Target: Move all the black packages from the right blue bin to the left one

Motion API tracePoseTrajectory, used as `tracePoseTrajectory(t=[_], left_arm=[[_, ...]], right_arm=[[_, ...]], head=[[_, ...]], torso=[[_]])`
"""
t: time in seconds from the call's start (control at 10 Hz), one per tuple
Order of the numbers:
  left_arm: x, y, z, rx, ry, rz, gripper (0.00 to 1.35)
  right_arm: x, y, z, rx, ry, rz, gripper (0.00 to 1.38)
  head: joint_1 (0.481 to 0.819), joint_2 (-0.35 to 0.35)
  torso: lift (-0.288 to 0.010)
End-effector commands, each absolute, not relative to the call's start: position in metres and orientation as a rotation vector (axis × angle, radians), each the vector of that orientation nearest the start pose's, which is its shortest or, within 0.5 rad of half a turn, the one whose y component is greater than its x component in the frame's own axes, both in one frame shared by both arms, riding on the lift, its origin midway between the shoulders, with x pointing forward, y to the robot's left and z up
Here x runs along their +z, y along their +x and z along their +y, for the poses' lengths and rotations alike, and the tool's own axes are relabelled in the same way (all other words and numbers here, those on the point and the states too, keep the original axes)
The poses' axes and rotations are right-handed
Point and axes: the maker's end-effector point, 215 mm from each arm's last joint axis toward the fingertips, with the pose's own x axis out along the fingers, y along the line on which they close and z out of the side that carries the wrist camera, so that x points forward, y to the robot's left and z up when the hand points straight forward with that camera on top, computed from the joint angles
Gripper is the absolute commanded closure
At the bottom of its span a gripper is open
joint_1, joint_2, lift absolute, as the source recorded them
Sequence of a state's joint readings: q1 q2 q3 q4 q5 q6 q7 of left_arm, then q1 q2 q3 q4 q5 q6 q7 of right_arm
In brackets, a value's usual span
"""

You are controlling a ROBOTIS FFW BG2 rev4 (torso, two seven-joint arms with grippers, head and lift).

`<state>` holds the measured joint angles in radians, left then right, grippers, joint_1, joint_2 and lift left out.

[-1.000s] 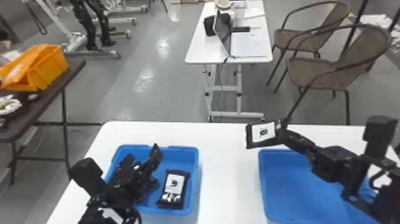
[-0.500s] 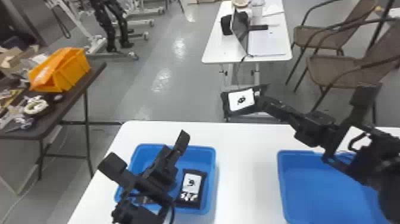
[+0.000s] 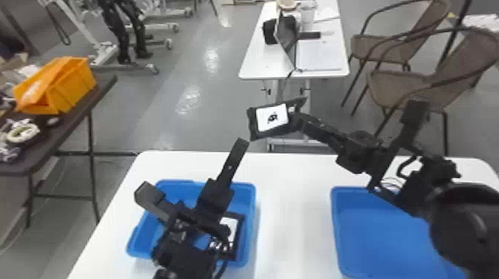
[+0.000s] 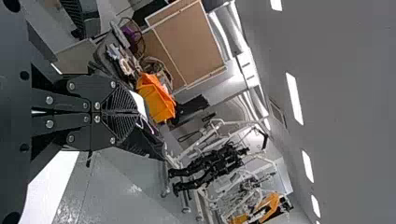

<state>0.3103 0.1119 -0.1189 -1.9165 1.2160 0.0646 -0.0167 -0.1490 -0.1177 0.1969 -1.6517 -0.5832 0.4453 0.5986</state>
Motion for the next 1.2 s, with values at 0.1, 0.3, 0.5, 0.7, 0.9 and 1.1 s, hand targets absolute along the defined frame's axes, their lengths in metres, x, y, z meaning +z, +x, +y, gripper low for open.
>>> tracePoseTrajectory(t=[0.1,0.3,0.5,0.7,0.9,1.1], left_arm=[[-0.325,0.499,0.142,-0.233,-1.152,0.123,0.22],[-0.321,0.502,0.143,-0.242,-1.111,0.117,0.22],[-0.322,0.502,0.145,-0.233,-1.093,0.116,0.24],[-0.331,0.5,0.14,-0.239,-1.066,0.171,0.72],[-0.329,0.499,0.162,-0.167,-0.926,0.184,1.22],[-0.325,0.499,0.174,-0.144,-0.911,0.144,1.23]], right_arm=[[-0.292,0.536,0.02,0.976,0.519,0.191,1.16],[-0.3,0.528,0.034,1.012,0.549,0.22,1.16],[-0.309,0.52,0.043,1.03,0.587,0.255,1.16],[-0.314,0.516,0.046,1.042,0.605,0.277,1.16],[-0.316,0.515,0.045,1.042,0.606,0.281,1.16],[-0.321,0.514,0.046,1.039,0.615,0.293,1.16]], head=[[0.695,0.163],[0.695,0.171],[0.695,0.188],[0.695,0.201],[0.695,0.204],[0.695,0.223]], torso=[[-0.04],[-0.04],[-0.04],[-0.04],[-0.04],[-0.04]])
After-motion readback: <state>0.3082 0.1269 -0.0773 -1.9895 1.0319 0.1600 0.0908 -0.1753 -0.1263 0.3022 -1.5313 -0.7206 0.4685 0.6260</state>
